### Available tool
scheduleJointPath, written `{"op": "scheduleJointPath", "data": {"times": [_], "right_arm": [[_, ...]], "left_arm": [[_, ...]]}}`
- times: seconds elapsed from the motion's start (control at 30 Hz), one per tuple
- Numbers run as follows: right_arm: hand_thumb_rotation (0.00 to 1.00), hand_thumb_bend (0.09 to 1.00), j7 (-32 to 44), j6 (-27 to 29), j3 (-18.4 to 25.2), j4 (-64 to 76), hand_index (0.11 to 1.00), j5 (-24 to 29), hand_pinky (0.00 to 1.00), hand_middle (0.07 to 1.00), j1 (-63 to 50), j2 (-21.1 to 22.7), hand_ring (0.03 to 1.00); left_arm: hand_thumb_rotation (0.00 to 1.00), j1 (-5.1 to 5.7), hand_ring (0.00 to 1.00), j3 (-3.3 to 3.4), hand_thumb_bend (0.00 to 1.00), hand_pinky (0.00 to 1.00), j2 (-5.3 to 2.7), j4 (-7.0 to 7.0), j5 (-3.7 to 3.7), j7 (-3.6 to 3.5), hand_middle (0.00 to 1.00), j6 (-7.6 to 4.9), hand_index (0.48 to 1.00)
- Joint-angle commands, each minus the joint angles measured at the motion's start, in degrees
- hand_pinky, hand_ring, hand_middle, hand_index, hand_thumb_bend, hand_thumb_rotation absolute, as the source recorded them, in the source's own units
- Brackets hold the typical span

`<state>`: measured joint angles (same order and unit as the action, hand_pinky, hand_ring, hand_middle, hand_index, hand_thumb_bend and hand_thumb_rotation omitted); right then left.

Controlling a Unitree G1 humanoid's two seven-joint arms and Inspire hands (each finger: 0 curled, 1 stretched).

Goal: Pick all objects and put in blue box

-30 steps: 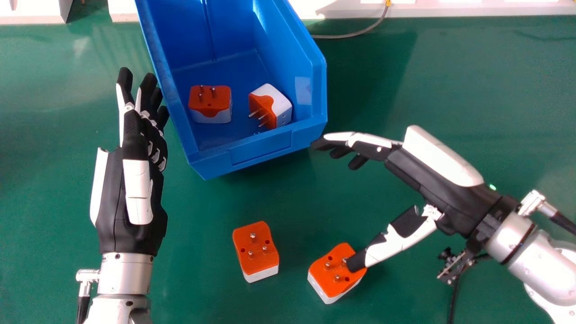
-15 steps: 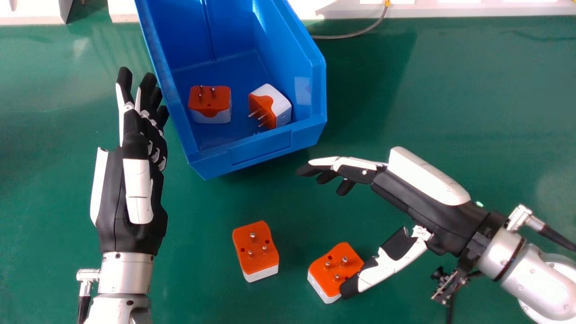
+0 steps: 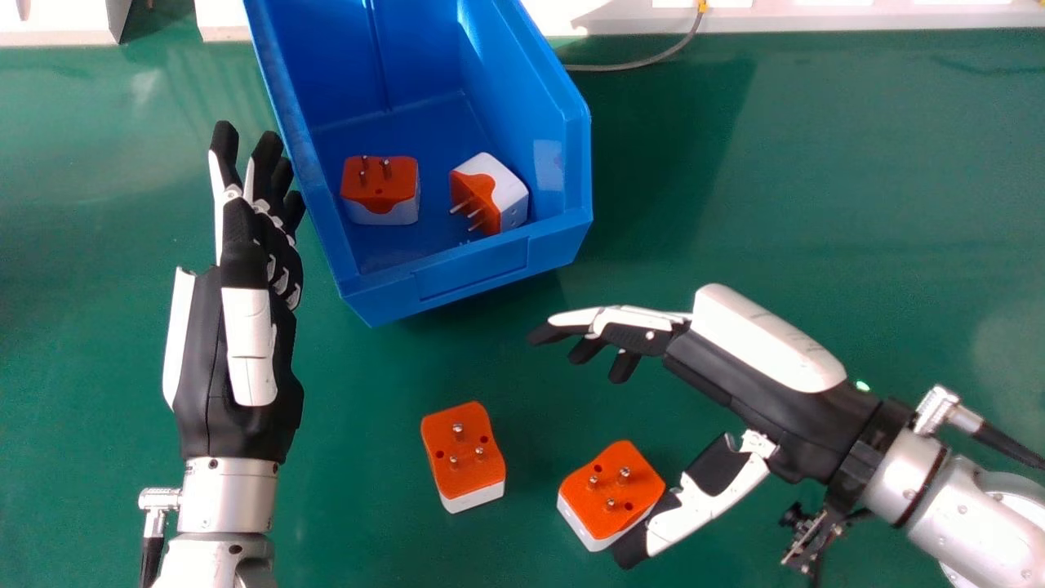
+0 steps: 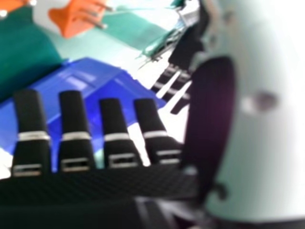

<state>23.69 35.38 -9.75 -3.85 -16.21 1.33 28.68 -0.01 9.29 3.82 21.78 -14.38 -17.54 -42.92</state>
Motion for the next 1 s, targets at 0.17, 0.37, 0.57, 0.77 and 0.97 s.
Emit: {"op": "scheduleJointPath", "data": {"times": [0.17,0.37,0.57,0.77,0.97], "right_arm": [[0.21,0.978,0.9,0.6,-0.8,2.1,0.805,0.9,0.61,0.816,-1.5,0.9,0.735],[0.21,0.976,1.1,0.7,-1.3,2.3,0.804,0.7,0.61,0.815,-2.3,1.2,0.738],[0.22,0.977,1.6,0.3,-1.7,2.8,0.807,0.6,0.61,0.817,-3.1,1.4,0.745],[0.21,0.976,1.5,0.3,-1.9,2.2,0.810,-0.1,0.61,0.817,-2.9,1.5,0.746],[0.21,0.975,1.7,-0.6,-1.8,2.7,0.810,-0.5,0.61,0.817,-2.8,1.6,0.745]], "left_arm": [[1.00,-0.38,1.00,-0.32,0.87,1.00,0.15,-1.06,-0.31,-0.62,1.00,-0.31,1.000],[1.00,-0.35,1.00,-0.28,0.87,1.00,0.18,-1.08,-0.24,-0.53,1.00,-0.26,1.000],[1.00,-0.21,1.00,-0.34,0.87,1.00,0.16,-1.45,-0.13,-0.42,1.00,-0.11,1.000],[1.00,-0.46,1.00,-0.27,0.87,1.00,0.29,-1.25,-0.32,-0.62,1.00,-0.04,1.000],[1.00,-0.50,1.00,-0.21,0.87,1.00,0.34,-1.33,-0.56,-0.80,1.00,0.11,1.000]]}}
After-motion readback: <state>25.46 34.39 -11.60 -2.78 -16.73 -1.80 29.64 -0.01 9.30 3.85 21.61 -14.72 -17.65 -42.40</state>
